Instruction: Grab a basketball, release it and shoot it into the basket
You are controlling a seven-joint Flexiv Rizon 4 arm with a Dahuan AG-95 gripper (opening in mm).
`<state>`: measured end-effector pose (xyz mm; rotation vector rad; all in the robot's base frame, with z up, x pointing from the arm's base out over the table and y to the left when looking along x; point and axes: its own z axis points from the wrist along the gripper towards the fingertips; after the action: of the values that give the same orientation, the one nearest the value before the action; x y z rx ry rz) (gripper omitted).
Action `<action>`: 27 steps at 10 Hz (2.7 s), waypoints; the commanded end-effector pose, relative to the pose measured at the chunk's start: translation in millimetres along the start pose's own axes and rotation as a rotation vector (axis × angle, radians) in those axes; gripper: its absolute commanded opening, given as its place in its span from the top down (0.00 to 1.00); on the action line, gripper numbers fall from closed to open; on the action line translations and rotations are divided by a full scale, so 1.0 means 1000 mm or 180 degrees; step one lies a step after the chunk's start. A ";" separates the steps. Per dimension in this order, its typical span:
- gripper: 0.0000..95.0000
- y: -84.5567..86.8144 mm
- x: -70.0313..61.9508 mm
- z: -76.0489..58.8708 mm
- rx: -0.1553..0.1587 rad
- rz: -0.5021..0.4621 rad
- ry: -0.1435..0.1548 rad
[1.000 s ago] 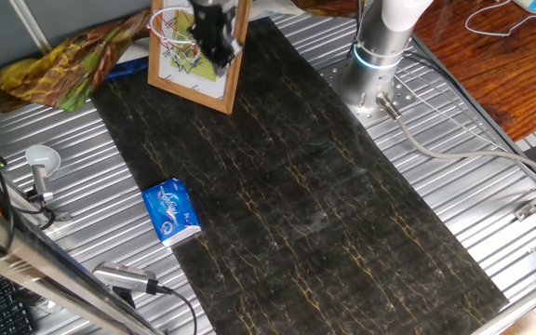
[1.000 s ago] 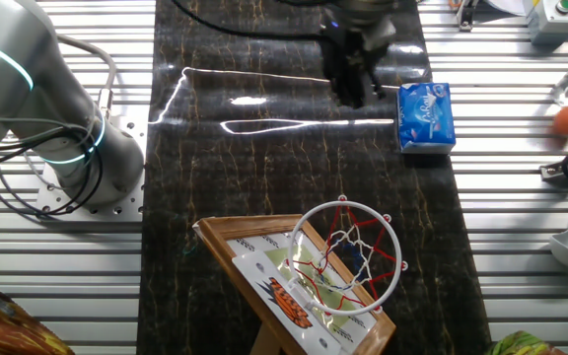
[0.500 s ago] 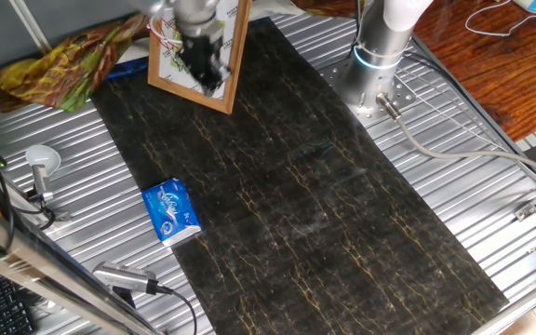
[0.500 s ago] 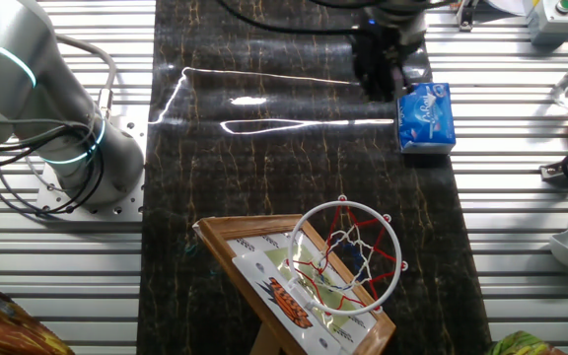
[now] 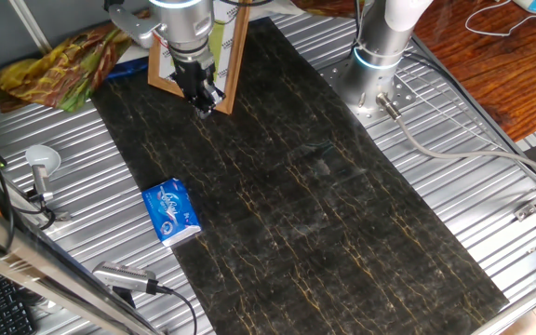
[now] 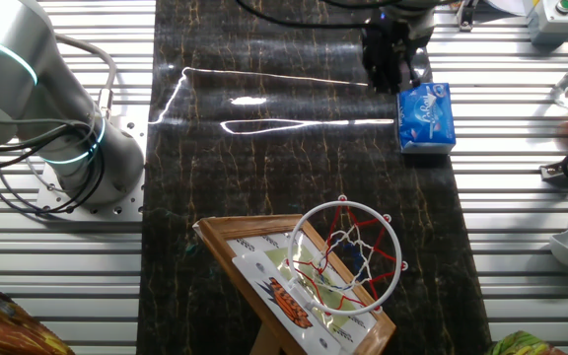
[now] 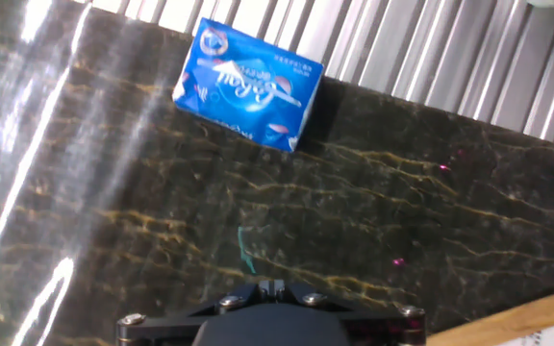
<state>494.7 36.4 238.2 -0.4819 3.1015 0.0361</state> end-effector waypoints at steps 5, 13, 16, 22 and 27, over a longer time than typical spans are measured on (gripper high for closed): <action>1.00 0.003 -0.002 0.003 0.0023 0.0018 0.0026; 1.00 0.000 -0.002 0.026 0.0023 0.0045 0.0018; 1.00 0.000 -0.002 0.028 0.0022 0.0046 0.0017; 1.00 0.000 -0.002 0.032 0.0024 0.0047 0.0018; 1.00 -0.001 -0.001 0.036 0.0024 0.0046 0.0015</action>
<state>496.2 37.1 201.6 -0.4600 3.1101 0.0240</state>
